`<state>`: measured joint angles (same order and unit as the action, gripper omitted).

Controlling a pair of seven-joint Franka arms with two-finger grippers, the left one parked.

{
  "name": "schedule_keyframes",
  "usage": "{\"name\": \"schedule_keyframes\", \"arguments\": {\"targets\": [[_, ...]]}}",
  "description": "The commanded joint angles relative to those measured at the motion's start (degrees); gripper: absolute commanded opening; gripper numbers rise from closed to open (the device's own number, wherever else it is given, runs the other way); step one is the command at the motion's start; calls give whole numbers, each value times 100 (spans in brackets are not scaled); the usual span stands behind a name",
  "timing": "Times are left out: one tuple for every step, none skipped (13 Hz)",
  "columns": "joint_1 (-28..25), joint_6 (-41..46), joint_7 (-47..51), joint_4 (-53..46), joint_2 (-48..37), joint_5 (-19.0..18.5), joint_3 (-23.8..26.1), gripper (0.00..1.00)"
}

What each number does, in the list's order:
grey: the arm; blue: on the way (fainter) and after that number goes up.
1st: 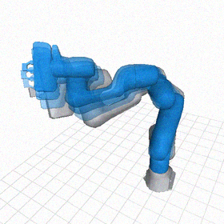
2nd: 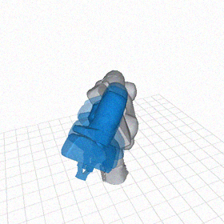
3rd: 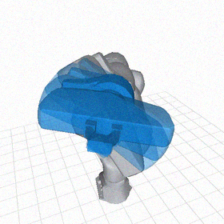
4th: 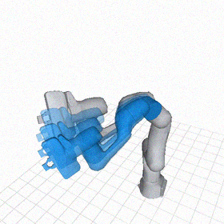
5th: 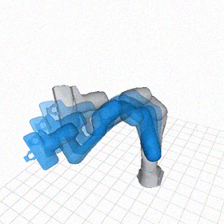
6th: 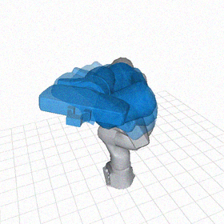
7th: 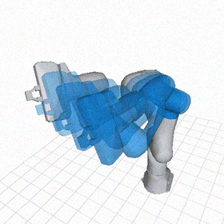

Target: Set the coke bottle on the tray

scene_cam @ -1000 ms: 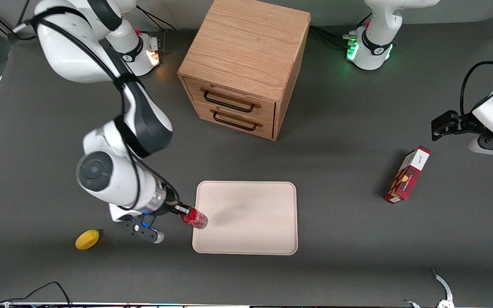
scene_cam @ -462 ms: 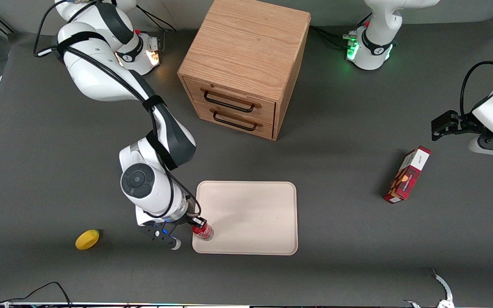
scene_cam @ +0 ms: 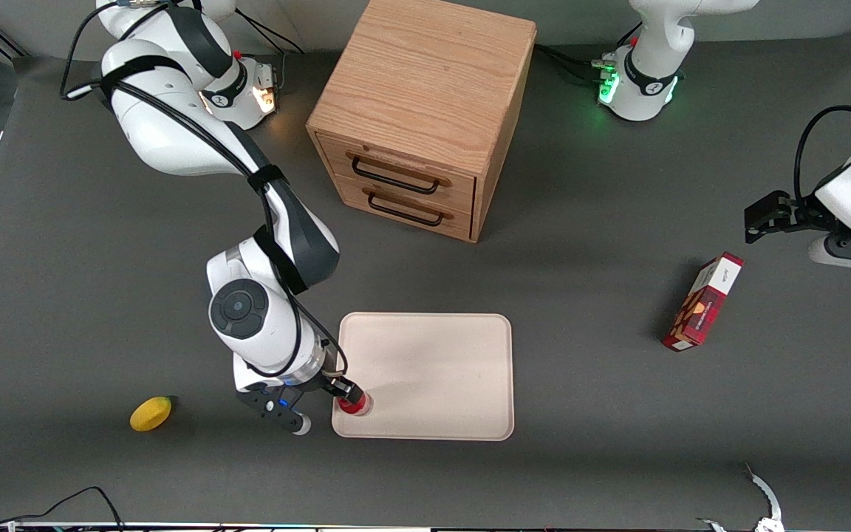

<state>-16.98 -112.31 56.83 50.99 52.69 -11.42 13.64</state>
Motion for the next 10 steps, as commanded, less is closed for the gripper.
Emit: {"name": "schedule_keyframes", "arguments": {"targets": [[202,1224,-214,164,-1072,-167,384,100],[395,1542,-451,522,-1616,-167,472,100],[667,1676,-689,1031,-2213,-124,604,100],[965,1791,-1100,1680,-2846,-97,736,100],[1177,1861,-1530,2269,-3435,-1,728,100],[1327,2010,-1970,2771,-3981,269,632,100],[1372,2168,-2357,3185,-4473,542,379,100],[1364,2178,-2691,3633,-4922,675,89,100],[1372,2161,-3034,4081,-5283,737,-122,100],[1381,2117,-3368,4477,-5617,868,-377,100]]}}
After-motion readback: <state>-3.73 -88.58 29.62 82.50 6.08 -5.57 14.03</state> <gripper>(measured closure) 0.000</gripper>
